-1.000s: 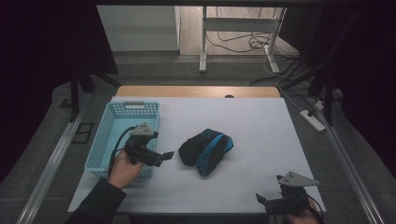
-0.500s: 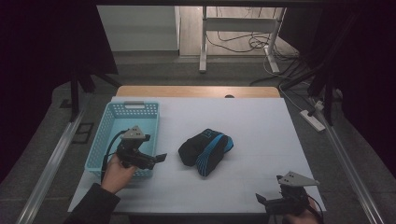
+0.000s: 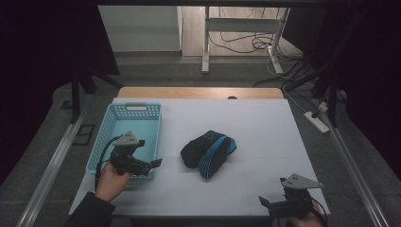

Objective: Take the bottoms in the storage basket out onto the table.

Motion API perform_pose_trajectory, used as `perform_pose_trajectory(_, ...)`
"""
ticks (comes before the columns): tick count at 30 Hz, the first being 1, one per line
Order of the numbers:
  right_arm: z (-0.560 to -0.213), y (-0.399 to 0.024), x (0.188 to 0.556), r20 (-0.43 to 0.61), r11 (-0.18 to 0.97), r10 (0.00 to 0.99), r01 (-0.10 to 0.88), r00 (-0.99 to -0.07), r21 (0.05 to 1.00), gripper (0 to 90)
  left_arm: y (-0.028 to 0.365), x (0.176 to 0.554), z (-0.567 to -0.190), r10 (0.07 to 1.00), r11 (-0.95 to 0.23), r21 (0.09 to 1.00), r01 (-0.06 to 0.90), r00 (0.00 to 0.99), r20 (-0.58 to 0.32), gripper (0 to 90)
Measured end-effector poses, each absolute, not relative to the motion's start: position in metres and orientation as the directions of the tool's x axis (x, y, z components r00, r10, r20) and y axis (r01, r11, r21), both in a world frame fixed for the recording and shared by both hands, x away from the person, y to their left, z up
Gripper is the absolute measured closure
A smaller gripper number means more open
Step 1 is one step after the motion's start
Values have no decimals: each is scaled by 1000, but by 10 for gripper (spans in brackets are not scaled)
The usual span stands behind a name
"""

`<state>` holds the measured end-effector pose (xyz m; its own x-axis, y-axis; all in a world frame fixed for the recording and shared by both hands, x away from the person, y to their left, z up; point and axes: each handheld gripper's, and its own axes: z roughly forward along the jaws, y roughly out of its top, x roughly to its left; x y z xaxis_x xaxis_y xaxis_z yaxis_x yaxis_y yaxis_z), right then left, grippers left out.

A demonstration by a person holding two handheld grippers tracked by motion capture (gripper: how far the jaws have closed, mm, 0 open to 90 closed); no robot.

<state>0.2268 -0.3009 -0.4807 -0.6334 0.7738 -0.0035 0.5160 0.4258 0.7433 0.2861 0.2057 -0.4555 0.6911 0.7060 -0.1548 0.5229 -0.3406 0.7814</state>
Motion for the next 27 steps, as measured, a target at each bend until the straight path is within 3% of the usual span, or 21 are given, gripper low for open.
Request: perform_pose_trajectory(27,-481,-301,227,-7,430,774,518,-633,740,0,225,266,-464,734,-297,780,551,654,-182,0)
